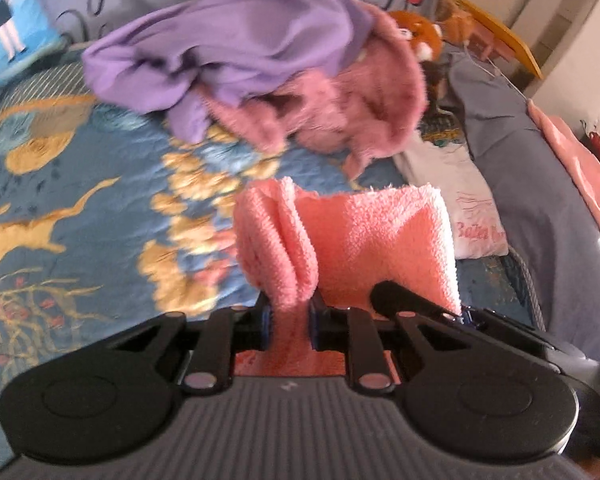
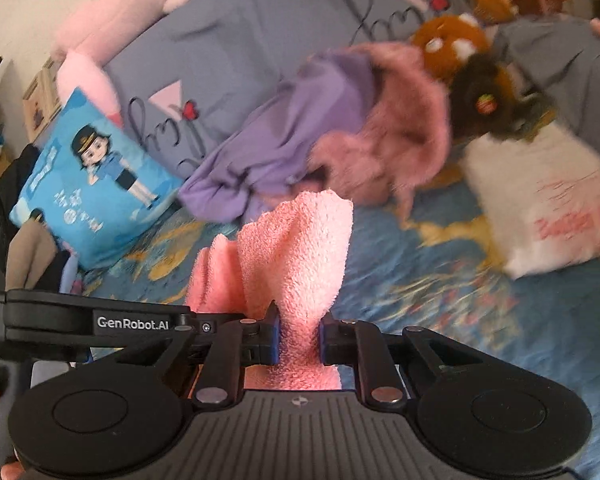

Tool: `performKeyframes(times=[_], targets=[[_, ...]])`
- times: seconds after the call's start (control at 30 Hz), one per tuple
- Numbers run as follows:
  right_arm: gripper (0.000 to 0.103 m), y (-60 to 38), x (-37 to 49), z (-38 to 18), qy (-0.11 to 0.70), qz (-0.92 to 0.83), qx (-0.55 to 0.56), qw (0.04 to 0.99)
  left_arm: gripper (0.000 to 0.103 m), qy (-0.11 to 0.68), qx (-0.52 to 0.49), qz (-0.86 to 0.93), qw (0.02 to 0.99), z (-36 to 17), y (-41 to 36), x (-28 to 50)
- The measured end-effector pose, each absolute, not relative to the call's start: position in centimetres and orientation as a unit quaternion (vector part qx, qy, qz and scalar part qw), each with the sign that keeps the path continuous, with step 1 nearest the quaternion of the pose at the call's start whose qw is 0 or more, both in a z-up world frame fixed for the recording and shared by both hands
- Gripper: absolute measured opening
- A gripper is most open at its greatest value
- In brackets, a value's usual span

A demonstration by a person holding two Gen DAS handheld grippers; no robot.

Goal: Fold towel
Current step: 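Lift the folded fleece with both tools and carry it toward the white cloth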

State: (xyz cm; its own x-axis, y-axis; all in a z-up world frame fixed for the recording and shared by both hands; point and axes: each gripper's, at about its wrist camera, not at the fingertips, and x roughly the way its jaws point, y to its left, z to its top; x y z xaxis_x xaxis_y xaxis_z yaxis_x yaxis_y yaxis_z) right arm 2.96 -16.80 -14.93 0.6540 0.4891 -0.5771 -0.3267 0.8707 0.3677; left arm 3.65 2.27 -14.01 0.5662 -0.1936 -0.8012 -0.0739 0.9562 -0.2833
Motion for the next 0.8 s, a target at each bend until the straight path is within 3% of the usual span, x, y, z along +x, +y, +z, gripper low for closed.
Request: performKeyframes(times=[0.4,0.8], targets=[[0.017,-27.2,10.7,-10.7,0.313,0.156,0.062,0.935,0.019,0.471,-0.153,-0.09,0.864,-11.2,-10.0,14.4],[0.017,-32.6,22.3,-11.7,0.382,0.121,0.074,0.913,0.021,0.474,-0.298,-0.107,0.822,-13.2,-13.3,23.0]])
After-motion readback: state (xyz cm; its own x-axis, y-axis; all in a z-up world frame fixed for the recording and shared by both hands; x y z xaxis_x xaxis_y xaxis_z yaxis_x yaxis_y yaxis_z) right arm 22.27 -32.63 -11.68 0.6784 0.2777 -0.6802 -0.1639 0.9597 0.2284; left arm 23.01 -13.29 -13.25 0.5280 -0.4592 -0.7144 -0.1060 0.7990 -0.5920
